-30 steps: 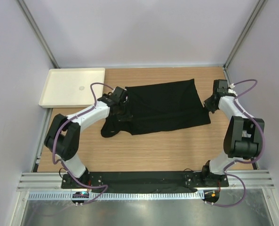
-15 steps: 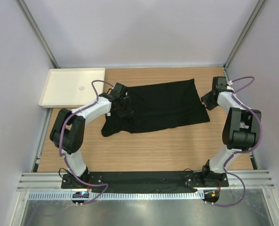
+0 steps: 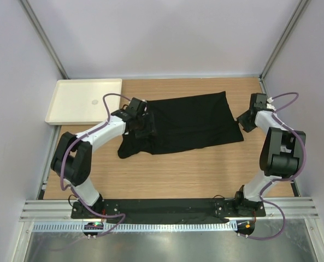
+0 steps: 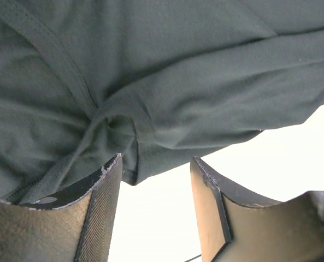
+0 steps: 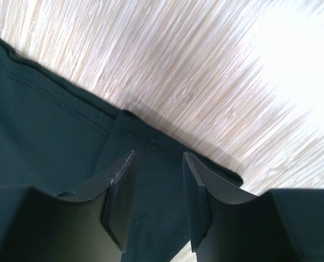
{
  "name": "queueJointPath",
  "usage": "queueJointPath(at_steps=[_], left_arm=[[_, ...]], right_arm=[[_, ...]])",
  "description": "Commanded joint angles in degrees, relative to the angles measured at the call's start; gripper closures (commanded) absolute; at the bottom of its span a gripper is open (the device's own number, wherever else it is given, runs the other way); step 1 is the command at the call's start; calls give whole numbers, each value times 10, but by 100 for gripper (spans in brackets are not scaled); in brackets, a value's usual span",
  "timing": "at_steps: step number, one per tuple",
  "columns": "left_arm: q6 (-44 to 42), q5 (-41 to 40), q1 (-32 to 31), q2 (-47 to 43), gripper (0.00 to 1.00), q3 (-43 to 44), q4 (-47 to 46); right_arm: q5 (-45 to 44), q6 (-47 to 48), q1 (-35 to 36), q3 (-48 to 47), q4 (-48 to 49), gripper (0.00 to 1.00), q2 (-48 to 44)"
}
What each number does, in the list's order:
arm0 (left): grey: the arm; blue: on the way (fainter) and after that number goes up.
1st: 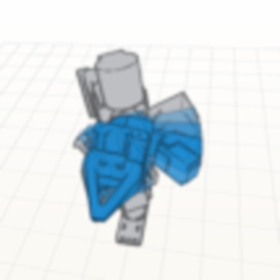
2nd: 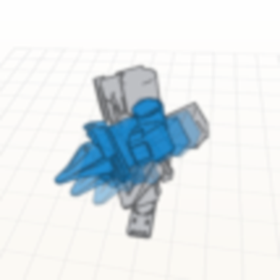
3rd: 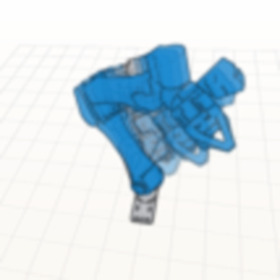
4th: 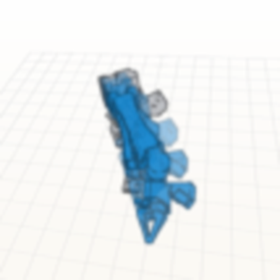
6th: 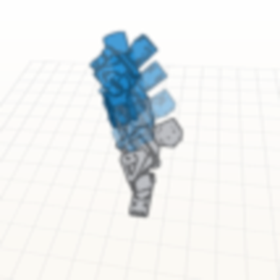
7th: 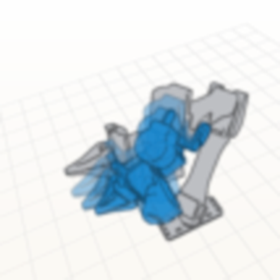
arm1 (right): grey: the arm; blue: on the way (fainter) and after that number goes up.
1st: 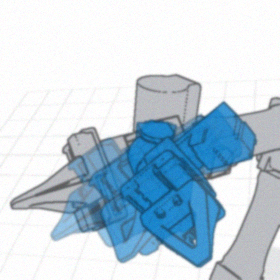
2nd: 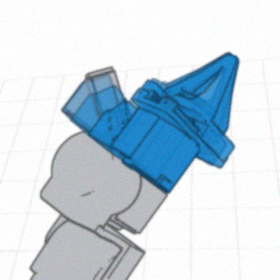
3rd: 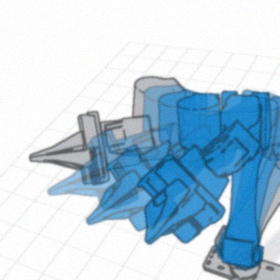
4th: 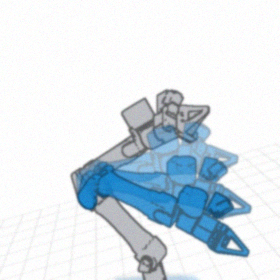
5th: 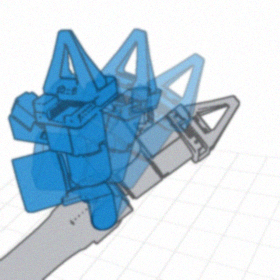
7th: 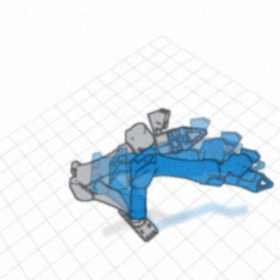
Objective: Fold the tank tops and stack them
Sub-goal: Flatten the tank top out
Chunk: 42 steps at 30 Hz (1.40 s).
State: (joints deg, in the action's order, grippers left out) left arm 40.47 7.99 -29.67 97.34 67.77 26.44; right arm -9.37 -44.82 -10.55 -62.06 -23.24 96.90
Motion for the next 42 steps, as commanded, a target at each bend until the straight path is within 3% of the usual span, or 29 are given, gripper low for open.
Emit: queueJointPath(at_steps=[1,5,12,15,17,19,34,42], left_arm=[[-2,4,-8,-25,45,-11,-16],[-4,9,-14,-29,40,-19,-20],[-2,14,-16,-32,40,-26,-21],[-1,13,-17,-32,40,-27,-21],[-1,14,-17,-34,41,-29,-21],[-1,14,-18,-35,41,-32,-21],[7,8,-36,6,37,-20,-39],[8,16,-36,56,47,-4,-49]], right_arm=[[22,32,-8,-13,34,55,16],[26,28,-8,-13,40,57,39],[38,23,-8,-6,40,59,54],[42,25,-8,0,43,67,44],[43,26,-8,2,43,84,35],[37,26,-8,4,34,95,19],[-2,32,-8,20,12,95,-35],[5,31,-8,20,13,95,-34]])
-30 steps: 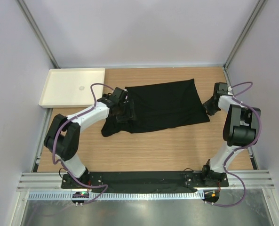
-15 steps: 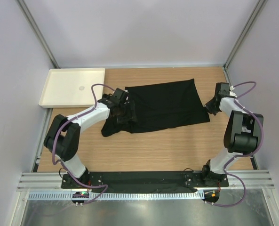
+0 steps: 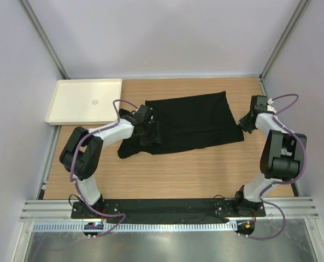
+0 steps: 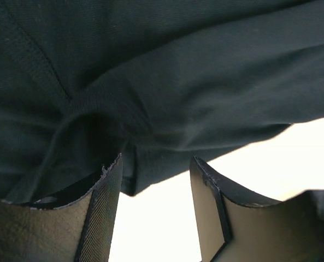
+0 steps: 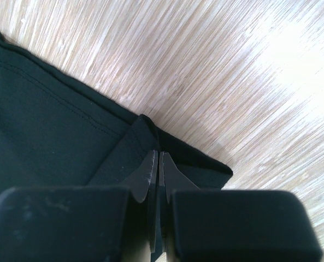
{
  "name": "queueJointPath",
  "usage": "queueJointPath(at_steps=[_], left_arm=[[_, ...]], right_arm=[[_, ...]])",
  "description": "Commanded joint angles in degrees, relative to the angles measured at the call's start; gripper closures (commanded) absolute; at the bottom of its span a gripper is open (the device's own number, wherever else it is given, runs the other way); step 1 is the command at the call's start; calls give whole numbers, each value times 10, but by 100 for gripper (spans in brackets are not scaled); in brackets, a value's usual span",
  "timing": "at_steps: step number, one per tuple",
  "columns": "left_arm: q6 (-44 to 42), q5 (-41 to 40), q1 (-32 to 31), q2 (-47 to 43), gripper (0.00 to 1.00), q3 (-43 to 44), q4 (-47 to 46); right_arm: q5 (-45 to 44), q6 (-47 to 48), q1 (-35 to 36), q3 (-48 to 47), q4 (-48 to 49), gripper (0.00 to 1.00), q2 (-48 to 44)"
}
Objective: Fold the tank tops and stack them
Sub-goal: Flatten the tank top out
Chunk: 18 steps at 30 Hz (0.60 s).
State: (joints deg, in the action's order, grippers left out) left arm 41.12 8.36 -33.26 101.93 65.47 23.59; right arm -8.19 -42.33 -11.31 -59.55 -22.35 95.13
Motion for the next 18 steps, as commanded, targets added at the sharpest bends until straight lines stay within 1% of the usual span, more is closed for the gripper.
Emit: queueJointPath(at_steps=[1,3,6,7,9,10,12,13,16,17,18], left_arm=[[1,13,-1,19,48,19,-24],[3,25,-1,29,49,20,-35],[6,38,-1,45,54,25,-48],[7,39,-1,49,60,25,-49],[8,42,-1,51,66,25,-49],[11,45,-1,49,71,24,-49],[12,45,-1,39,76,19,-50],[12,44,-1,34,81,15,-51],[10,37,-1,17,83,5,-58],[9,35,-1,14,83,6,-58],[8,33,-1,14,79,8,-55]], right_arm=[[-7,6,0,-6,6,95,-15],[-4,5,0,-5,7,95,-14],[-3,5,0,-4,8,95,-12],[-3,5,0,-3,8,95,-12],[-4,5,0,-3,8,95,-10],[-5,5,0,-3,8,95,-11],[-4,5,0,-2,9,95,-10],[-4,5,0,-1,9,95,-9],[0,5,0,-2,10,95,-7],[-1,4,0,-1,11,95,-6],[0,4,0,0,11,95,-6]])
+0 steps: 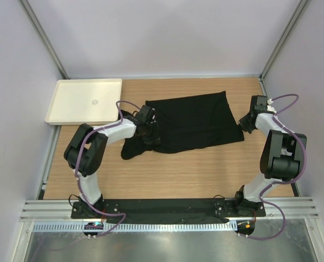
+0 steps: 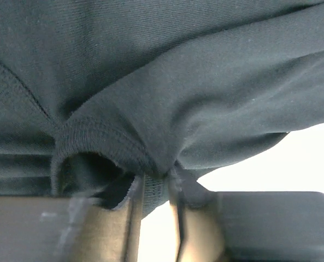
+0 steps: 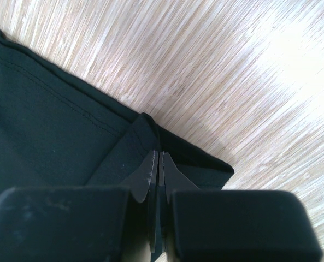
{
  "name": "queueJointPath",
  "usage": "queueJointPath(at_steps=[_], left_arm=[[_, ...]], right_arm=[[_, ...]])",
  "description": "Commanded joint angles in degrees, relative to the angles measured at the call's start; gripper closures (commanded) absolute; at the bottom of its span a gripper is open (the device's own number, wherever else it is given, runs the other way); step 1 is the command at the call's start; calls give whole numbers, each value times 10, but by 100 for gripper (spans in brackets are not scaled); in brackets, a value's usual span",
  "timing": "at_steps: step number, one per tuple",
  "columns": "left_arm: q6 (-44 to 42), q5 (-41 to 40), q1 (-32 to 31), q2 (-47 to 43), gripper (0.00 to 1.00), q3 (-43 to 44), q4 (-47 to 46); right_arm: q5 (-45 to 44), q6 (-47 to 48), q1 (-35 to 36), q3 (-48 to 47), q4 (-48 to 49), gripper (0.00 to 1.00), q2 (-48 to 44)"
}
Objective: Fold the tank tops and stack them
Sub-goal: Flatten the tank top out
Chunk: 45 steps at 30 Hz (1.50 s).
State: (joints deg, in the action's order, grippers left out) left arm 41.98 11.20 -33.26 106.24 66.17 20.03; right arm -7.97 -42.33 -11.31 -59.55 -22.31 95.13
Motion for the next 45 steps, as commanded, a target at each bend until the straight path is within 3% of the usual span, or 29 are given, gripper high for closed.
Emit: queueJointPath(at_steps=[1,6,8,14,16,18,26,37,45], left_arm=[[-1,4,-1,-31,74,3,-16],[-3,-14,-1,-43,58,-1,-8],[-3,-24,-1,-45,57,0,-7],[-6,-39,-1,-36,63,15,-6],[-8,-47,-1,-29,68,21,-3],[-9,-48,-1,-27,79,24,-2],[-8,-54,-1,-70,98,5,8],[-14,-56,-17,-147,100,16,88],[-48,-40,-5,-211,100,90,185]], right_arm=[[-1,4,0,0,10,95,-6],[-4,6,0,-1,7,95,-11],[-3,6,0,-1,7,95,-10],[-1,7,0,0,8,95,-7],[1,7,0,0,9,95,-6],[1,7,0,0,9,95,-7],[-3,6,0,-6,-4,95,-11],[-25,15,0,-14,-51,99,-81],[48,43,0,-62,-70,99,-187]])
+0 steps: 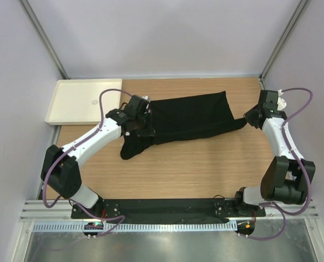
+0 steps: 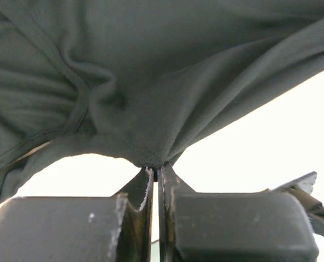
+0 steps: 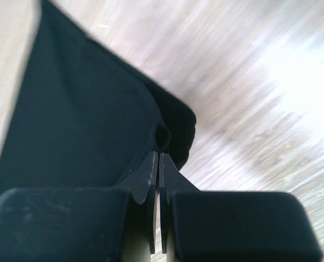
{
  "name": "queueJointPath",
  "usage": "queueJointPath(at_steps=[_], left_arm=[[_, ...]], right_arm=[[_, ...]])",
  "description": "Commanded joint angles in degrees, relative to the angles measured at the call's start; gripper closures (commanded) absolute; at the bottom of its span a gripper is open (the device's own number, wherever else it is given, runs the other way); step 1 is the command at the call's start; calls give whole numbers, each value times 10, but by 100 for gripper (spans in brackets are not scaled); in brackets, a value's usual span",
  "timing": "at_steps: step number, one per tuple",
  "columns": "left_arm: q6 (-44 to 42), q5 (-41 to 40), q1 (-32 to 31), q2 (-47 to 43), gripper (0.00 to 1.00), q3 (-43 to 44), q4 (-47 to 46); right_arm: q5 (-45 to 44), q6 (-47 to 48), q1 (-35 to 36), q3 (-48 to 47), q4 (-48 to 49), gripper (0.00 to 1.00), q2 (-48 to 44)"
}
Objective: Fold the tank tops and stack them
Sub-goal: Flatten the tank top out
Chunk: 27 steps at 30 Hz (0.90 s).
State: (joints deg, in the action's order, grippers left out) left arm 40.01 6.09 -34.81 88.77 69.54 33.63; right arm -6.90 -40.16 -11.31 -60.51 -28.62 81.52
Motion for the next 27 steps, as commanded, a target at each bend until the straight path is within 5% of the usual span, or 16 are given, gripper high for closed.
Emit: queueJointPath(at_steps=[1,8,14,21,27], left_arm=[[-34,17,16,-40,100,68,57],[-64,64,125,-33,100,293,172],[-99,59,133,-75,100,504,247],[-110,77,132,-280,100,423,142],[-96,68,132,-360,100,384,98]], right_arm=[[42,20,0,-64,-13,99,-57],[87,10,-1,-237,-56,99,-43],[198,20,-1,-347,-7,99,-104],[191,32,-1,-276,106,99,-321],[134,63,-1,-276,89,99,-427]])
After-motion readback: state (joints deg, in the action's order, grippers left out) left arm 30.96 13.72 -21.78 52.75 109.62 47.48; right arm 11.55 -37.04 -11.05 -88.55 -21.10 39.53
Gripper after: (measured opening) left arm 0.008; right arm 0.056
